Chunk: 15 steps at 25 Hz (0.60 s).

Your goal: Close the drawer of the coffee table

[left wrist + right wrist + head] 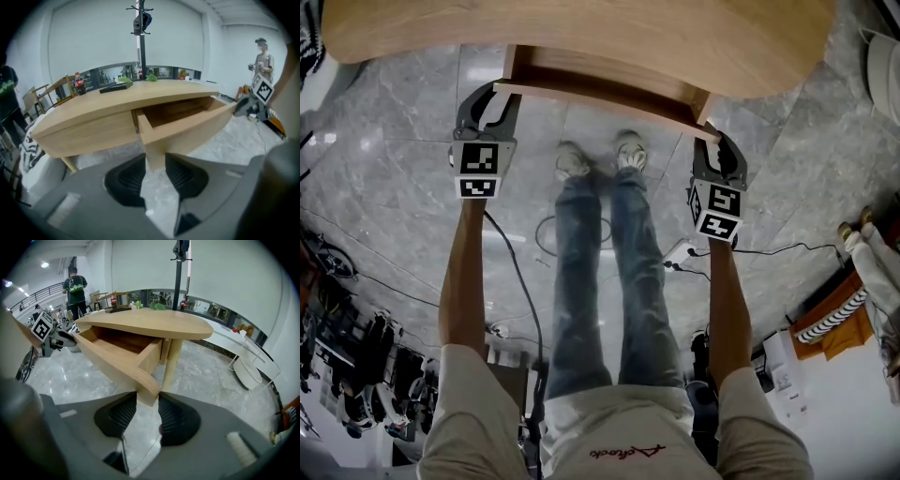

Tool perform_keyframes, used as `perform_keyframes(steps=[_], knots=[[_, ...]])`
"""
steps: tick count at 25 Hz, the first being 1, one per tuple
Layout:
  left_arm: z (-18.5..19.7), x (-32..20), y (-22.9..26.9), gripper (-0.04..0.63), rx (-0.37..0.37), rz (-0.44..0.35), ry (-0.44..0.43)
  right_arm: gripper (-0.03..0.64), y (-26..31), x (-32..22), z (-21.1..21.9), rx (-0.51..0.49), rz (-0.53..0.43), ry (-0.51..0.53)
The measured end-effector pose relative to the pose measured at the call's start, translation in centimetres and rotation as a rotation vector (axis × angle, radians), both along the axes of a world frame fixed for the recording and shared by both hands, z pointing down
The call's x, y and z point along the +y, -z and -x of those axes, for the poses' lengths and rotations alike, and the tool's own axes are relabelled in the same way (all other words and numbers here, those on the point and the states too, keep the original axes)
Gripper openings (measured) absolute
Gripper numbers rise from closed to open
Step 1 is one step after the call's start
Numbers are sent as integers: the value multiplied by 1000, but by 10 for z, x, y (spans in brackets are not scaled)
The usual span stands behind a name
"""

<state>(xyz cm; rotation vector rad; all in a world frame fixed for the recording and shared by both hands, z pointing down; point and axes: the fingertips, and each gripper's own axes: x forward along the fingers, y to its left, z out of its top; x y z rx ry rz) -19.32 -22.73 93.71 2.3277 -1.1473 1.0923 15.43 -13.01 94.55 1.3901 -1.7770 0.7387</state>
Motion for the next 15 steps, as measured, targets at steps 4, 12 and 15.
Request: perform_keyframes(steps=[4, 12, 15], knots=[[0, -1, 4, 127, 3, 10, 7, 152, 3, -2, 0, -8, 15, -7], [-11, -17, 9, 129, 19, 12, 16, 152, 7, -25, -13, -4, 11, -31], [-15, -32, 8, 129, 23, 3, 35, 152, 7, -41, -18, 1, -3, -24]])
